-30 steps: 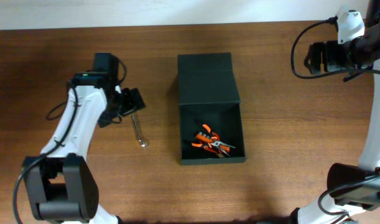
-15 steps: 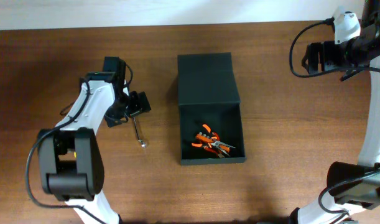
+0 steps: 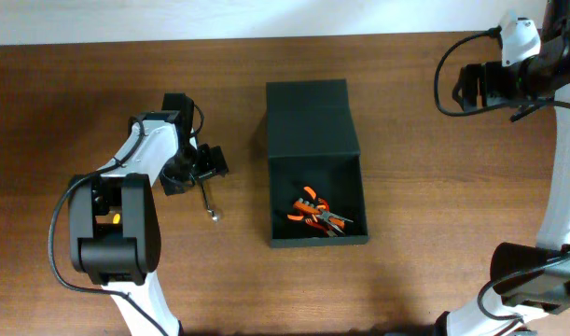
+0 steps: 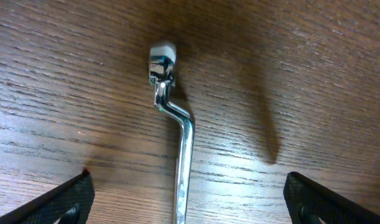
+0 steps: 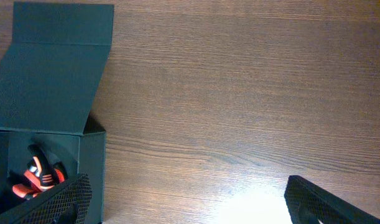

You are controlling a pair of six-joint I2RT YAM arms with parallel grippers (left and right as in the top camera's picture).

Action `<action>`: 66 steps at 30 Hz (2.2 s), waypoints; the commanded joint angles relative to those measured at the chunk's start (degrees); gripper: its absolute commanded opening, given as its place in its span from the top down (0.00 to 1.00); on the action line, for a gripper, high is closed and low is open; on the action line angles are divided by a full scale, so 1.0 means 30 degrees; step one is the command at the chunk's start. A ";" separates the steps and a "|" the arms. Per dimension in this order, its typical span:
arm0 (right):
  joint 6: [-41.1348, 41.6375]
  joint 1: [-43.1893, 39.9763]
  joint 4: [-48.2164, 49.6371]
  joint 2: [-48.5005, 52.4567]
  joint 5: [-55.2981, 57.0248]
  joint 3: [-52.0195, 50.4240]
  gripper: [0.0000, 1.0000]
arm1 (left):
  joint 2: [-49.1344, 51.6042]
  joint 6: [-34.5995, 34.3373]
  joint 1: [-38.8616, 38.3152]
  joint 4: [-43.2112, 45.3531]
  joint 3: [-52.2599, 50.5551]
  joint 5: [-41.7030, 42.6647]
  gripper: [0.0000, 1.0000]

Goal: Pack container
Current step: 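Lower the left gripper and grasp the silver wrench shaft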

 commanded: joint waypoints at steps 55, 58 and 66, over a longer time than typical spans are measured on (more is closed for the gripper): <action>0.2237 -0.6397 0.0306 0.1523 -0.0481 -0.0226 0.01 | 0.0226 0.0364 -0.0517 0.0736 -0.1851 -0.1042 0.98; 0.2229 -0.6390 0.0306 0.1523 -0.0481 -0.0226 0.01 | 0.0226 0.0364 -0.0517 0.0736 -0.1843 -0.1042 0.98; 0.2229 -0.6397 0.0248 0.1523 -0.0488 -0.0226 0.01 | -0.0291 0.1982 -0.1180 -0.0182 -0.0831 -0.1035 0.98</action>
